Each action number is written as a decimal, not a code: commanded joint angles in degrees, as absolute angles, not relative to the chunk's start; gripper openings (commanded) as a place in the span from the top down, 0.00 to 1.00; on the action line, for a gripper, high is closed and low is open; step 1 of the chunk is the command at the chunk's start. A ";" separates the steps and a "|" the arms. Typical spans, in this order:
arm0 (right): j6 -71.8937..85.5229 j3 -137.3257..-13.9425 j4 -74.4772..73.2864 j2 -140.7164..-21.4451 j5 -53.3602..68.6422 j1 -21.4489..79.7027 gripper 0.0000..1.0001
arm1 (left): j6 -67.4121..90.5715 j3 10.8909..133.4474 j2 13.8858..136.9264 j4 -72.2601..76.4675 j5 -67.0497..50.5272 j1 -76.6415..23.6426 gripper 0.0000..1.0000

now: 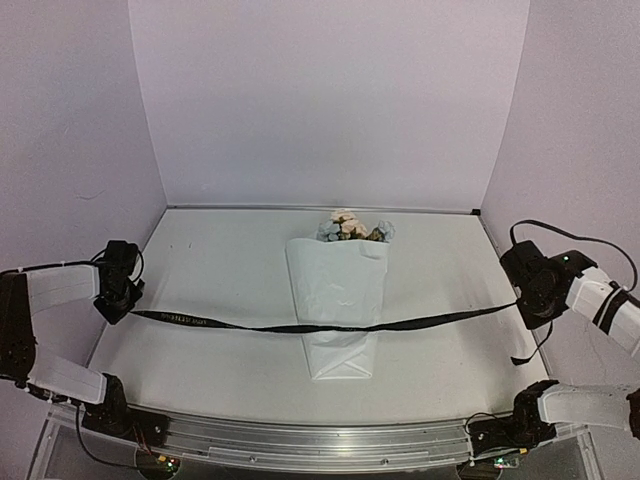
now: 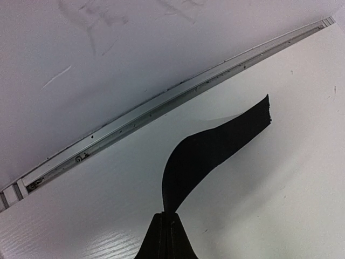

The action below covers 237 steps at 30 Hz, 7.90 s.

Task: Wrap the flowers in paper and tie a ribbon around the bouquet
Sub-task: Straighten the ribbon at the center of the board, then pick up the folded bouquet from the center of the board, then place the folded bouquet on the ribbon.

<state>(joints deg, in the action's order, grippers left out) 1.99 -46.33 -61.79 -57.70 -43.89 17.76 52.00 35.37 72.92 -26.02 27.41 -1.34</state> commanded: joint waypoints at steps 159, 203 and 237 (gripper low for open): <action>60.82 -86.60 -29.79 -115.58 15.32 36.50 1.00 | 19.57 48.18 96.05 -2.58 -2.08 -64.46 0.32; 73.34 -86.80 -33.00 -111.22 17.25 36.39 1.00 | 20.32 47.51 100.84 2.00 2.08 -67.76 0.92; 90.26 -75.50 -23.31 -103.65 23.47 36.21 1.00 | 61.04 34.10 70.53 -31.47 10.54 -58.01 0.33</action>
